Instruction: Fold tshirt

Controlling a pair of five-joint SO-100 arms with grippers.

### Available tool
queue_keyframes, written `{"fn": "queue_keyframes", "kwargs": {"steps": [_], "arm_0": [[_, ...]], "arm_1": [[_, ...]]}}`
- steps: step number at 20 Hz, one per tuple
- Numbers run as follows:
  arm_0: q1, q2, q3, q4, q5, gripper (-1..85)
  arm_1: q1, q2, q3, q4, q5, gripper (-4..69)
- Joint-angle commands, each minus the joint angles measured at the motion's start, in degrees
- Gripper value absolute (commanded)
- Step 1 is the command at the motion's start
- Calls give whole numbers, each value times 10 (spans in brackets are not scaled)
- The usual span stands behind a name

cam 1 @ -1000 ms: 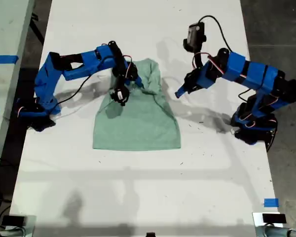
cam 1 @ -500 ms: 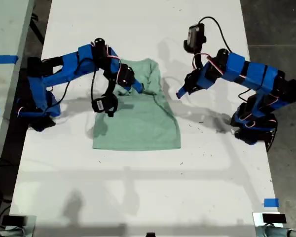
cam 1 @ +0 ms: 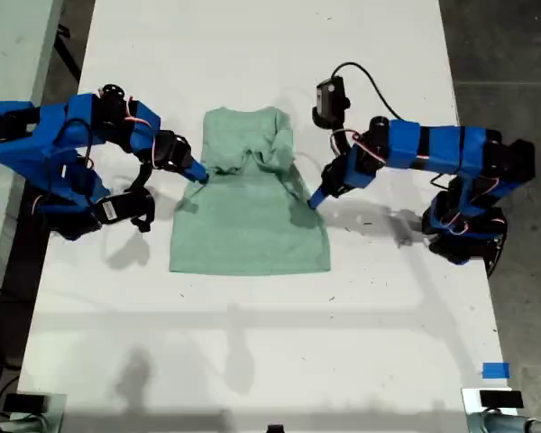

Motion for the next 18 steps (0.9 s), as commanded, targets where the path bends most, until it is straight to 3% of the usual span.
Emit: {"fn": "queue_keyframes", "kwargs": {"steps": [1,5,12,16,18], "arm_0": [[29,25,9,-25,-19,67],[65,-25,-3,-58,-28,65],[67,-42,-10,-51,-31,60],[65,-48,-9,-50,-31,55],[65,-53,-10,-50,-31,55]], "arm_1": [[-35,-13,-6,-38,27,267],[-91,-54,39,-84,83,275],[-122,-38,170,-193,169,248],[-130,-51,204,-247,202,191],[-132,-53,204,-251,206,123]]}}
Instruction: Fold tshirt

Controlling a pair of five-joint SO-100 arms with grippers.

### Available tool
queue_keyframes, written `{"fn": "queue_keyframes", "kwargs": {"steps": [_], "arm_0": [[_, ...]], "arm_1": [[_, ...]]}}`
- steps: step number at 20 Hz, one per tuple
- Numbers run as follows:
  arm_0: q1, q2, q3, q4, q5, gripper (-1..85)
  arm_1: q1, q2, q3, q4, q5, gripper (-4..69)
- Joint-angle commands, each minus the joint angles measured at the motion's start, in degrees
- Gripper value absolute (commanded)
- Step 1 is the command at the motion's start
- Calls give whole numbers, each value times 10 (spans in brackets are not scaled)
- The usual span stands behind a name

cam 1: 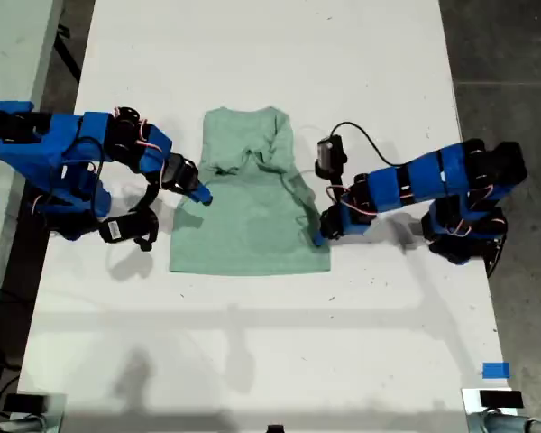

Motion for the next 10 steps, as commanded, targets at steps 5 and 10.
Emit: {"fn": "queue_keyframes", "kwargs": {"steps": [5,10], "arm_0": [[0,1,-25,2,-5,53],[1,1,-25,5,-5,52]], "arm_1": [[-14,5,-3,-26,6,0],[-23,45,-10,13,15,49]]}}
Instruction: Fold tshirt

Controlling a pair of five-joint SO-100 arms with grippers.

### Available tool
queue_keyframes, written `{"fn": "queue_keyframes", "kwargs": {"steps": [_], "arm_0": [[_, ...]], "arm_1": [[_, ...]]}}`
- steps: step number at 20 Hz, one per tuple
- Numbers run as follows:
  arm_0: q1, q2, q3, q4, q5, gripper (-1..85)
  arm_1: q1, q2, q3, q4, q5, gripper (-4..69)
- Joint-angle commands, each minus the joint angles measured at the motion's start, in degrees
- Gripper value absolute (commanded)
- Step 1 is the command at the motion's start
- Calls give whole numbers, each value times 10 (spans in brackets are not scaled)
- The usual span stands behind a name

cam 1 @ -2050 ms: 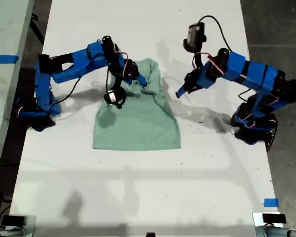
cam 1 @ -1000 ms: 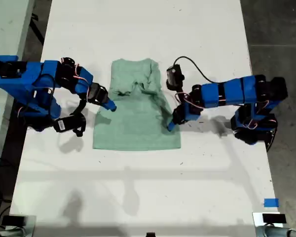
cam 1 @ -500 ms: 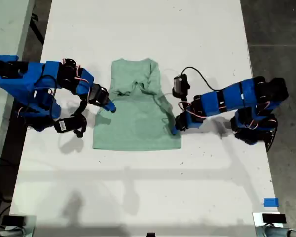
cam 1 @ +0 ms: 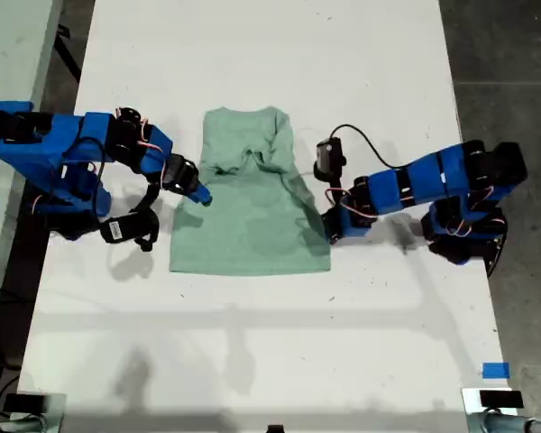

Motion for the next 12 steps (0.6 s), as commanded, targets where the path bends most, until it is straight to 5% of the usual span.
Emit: {"fn": "queue_keyframes", "kwargs": {"steps": [1,6,12], "arm_0": [[2,4,-25,4,-5,51],[2,4,-25,0,-5,51],[3,4,-25,3,-5,51]], "arm_1": [[-9,72,-17,57,5,106],[-4,156,0,89,8,200],[-14,114,72,-24,48,214]]}}
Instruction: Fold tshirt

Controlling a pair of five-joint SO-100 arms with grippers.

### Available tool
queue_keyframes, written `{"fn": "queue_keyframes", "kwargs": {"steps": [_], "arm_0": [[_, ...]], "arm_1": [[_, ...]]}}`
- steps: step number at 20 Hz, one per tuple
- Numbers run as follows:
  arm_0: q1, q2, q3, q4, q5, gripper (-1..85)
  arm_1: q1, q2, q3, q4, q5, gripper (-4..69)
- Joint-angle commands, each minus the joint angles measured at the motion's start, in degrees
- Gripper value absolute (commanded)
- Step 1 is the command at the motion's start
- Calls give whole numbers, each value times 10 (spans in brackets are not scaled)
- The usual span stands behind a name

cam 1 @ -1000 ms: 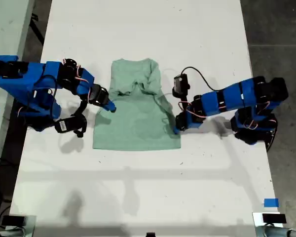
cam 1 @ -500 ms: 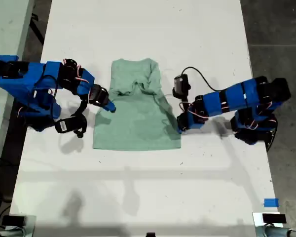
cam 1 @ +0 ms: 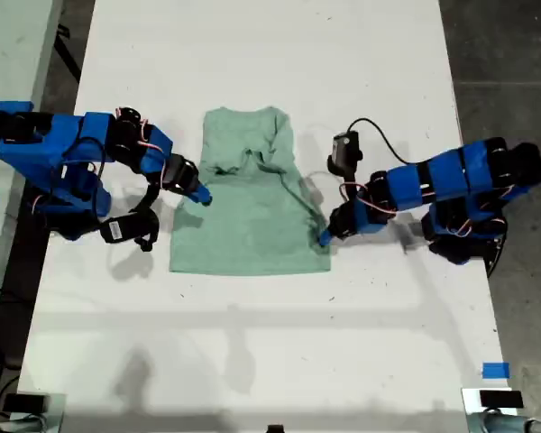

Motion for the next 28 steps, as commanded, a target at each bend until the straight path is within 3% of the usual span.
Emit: {"fn": "queue_keyframes", "kwargs": {"steps": [1,4,5,8,11,19,28], "arm_0": [[3,4,-25,3,-5,51],[3,4,-23,4,-5,51],[4,3,-22,4,-5,51],[7,-2,-19,6,-5,51],[8,-5,-19,8,-5,51],[11,-7,-24,5,-5,51],[9,-7,-38,17,-5,51]], "arm_1": [[-15,-27,-3,-54,23,218],[-25,-83,-4,-98,45,225],[-27,-96,-5,-105,47,202],[-30,-96,-6,-113,49,17],[-37,-92,-7,-113,47,17],[-30,9,-142,149,-3,-7],[-25,-199,-416,150,-39,-7]]}}
